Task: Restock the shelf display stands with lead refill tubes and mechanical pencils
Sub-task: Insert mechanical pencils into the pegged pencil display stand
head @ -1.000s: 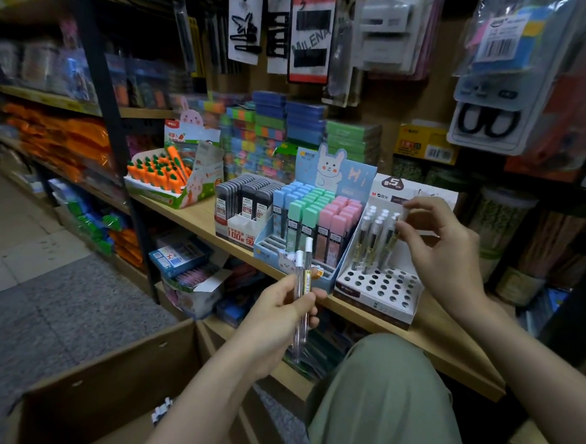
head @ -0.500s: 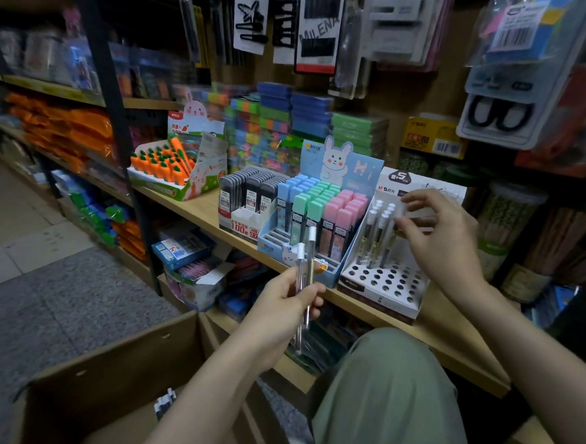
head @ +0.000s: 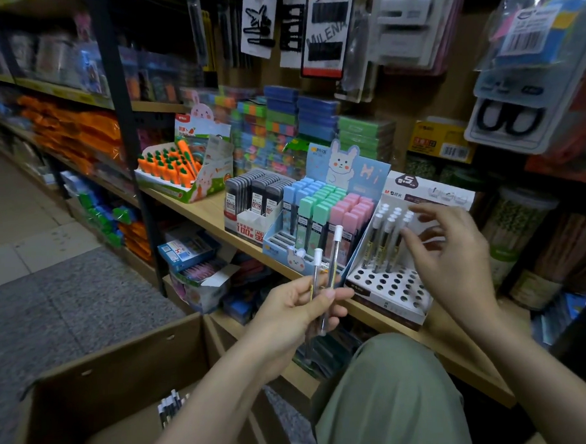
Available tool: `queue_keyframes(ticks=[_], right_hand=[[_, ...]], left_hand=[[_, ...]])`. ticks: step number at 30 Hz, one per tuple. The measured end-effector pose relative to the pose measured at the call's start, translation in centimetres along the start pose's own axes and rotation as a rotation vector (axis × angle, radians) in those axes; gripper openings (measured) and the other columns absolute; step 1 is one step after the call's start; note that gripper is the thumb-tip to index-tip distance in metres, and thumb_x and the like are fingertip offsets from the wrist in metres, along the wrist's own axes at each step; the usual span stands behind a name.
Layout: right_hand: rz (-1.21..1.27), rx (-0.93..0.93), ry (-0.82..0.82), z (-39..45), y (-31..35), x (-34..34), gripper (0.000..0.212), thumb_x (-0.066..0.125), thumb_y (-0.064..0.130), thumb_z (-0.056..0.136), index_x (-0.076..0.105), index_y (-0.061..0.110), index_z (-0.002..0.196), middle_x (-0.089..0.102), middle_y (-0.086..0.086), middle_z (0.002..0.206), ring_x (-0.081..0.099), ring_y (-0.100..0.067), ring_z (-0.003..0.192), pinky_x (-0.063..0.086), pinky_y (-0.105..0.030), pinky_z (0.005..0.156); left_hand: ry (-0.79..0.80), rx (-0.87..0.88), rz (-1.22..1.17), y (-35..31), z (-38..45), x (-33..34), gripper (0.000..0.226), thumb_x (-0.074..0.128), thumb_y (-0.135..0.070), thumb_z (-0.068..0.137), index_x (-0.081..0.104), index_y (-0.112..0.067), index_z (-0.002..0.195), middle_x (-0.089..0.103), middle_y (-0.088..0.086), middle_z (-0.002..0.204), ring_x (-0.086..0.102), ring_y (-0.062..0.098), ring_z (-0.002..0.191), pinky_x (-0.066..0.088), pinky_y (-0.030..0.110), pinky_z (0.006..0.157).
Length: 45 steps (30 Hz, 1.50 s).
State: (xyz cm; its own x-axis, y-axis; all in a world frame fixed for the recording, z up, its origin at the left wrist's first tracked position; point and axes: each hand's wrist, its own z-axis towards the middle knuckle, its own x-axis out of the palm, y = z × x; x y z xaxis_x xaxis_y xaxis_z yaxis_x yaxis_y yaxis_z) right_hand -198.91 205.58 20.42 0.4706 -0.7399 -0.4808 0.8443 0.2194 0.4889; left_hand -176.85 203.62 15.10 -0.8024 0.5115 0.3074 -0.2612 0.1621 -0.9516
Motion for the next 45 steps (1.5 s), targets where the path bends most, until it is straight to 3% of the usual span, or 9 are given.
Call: queue_keyframes(ticks=[7, 12, 15, 19, 22, 28, 34, 40, 45], right_hand=[[0.402, 0.078, 0.317, -0.9, 5.2, 1.0, 0.038, 0.070, 0.018, 0.089, 0.061, 0.031, 0.123, 0.071, 0.009, 0.093, 0.066, 0.000, 0.085, 0.052, -0.016, 0.077], [0.540, 0.087, 0.392, -0.7, 6.6, 1.5, 0.037, 0.073, 0.013, 0.086, 0.065, 0.025, 0.120, 0.073, -0.006, 0.082, 0.070, -0.019, 0.084, 0.056, -0.041, 0.087], [0.555, 0.079, 0.299, 0.0, 6.1, 0.4, 0.036, 0.073, 0.014, 0.084, 0.063, 0.031, 0.114, 0.074, -0.002, 0.083, 0.072, -0.013, 0.078, 0.060, -0.036, 0.079], [0.294, 0.017, 0.023, 1.7, 3.3, -1.9, 0.029, 0.074, 0.021, 0.085, 0.057, 0.032, 0.106, 0.072, 0.009, 0.082, 0.070, -0.003, 0.078, 0.060, -0.030, 0.073], [0.167, -0.042, -0.034, 1.5, 1.8, -1.9, 0.029, 0.071, 0.025, 0.086, 0.053, 0.036, 0.107, 0.068, 0.016, 0.086, 0.069, 0.000, 0.079, 0.059, -0.028, 0.072], [0.086, -0.107, -0.048, 0.5, 0.0, -0.4, 0.027, 0.069, 0.026, 0.088, 0.053, 0.029, 0.110, 0.062, 0.019, 0.088, 0.065, 0.004, 0.082, 0.055, -0.018, 0.073], [0.151, -0.069, -0.001, -0.1, -0.6, 0.2, 0.027, 0.070, 0.019, 0.087, 0.056, 0.026, 0.108, 0.062, 0.023, 0.088, 0.063, 0.013, 0.085, 0.048, -0.004, 0.072], [0.107, -0.063, 0.026, 0.0, -1.4, 0.8, 0.027, 0.073, 0.008, 0.084, 0.059, 0.015, 0.106, 0.056, 0.003, 0.100, 0.060, 0.008, 0.084, 0.048, -0.004, 0.074], [0.063, -0.054, 0.038, 0.2, -1.4, 1.6, 0.023, 0.074, 0.008, 0.083, 0.059, 0.015, 0.099, 0.055, 0.004, 0.096, 0.056, -0.005, 0.083, 0.053, -0.015, 0.074]], left_hand=[[0.101, 0.018, -0.111, -0.5, -0.2, 0.7, 0.024, 0.047, -0.009, 0.097, 0.061, -0.006, 0.117, 0.071, 0.009, 0.113, 0.063, 0.006, 0.076, 0.052, 0.019, 0.067], [0.139, 0.019, -0.120, -0.9, -0.6, 0.5, 0.025, 0.047, -0.011, 0.097, 0.061, -0.006, 0.117, 0.071, 0.010, 0.111, 0.066, 0.010, 0.083, 0.054, 0.023, 0.073], [0.027, 0.018, 0.036, -0.6, -0.6, -0.5, 0.026, 0.046, -0.018, 0.101, 0.063, -0.018, 0.120, 0.072, 0.005, 0.112, 0.068, 0.016, 0.100, 0.056, 0.032, 0.082], [-0.189, 0.066, 0.109, -0.3, -0.7, -2.5, 0.022, 0.041, -0.022, 0.103, 0.061, -0.020, 0.113, 0.058, 0.000, 0.073, 0.048, 0.008, 0.056, 0.043, 0.022, 0.053], [-0.245, 0.047, 0.018, -0.4, -0.9, -3.2, 0.024, 0.040, -0.028, 0.103, 0.057, -0.019, 0.117, 0.044, -0.005, 0.064, 0.034, 0.006, 0.052, 0.030, 0.019, 0.049], [-0.230, 0.015, -0.070, -0.7, -1.0, -1.8, 0.016, 0.035, -0.020, 0.105, 0.041, -0.020, 0.119, 0.050, 0.006, 0.078, 0.036, 0.012, 0.060, 0.031, 0.026, 0.056], [-0.132, 0.028, 0.022, -0.2, -1.1, -2.2, 0.028, 0.040, -0.009, 0.103, 0.056, -0.018, 0.123, 0.057, 0.003, 0.085, 0.046, 0.010, 0.067, 0.041, 0.023, 0.059], [-0.041, 0.040, 0.009, 0.0, -1.2, -1.6, 0.031, 0.044, -0.014, 0.102, 0.058, -0.026, 0.126, 0.056, -0.001, 0.077, 0.045, 0.010, 0.064, 0.040, 0.023, 0.060], [-0.049, 0.004, -0.026, 0.1, -1.1, -0.7, 0.029, 0.039, -0.006, 0.103, 0.054, -0.014, 0.126, 0.063, 0.004, 0.083, 0.047, 0.010, 0.067, 0.041, 0.023, 0.062]])
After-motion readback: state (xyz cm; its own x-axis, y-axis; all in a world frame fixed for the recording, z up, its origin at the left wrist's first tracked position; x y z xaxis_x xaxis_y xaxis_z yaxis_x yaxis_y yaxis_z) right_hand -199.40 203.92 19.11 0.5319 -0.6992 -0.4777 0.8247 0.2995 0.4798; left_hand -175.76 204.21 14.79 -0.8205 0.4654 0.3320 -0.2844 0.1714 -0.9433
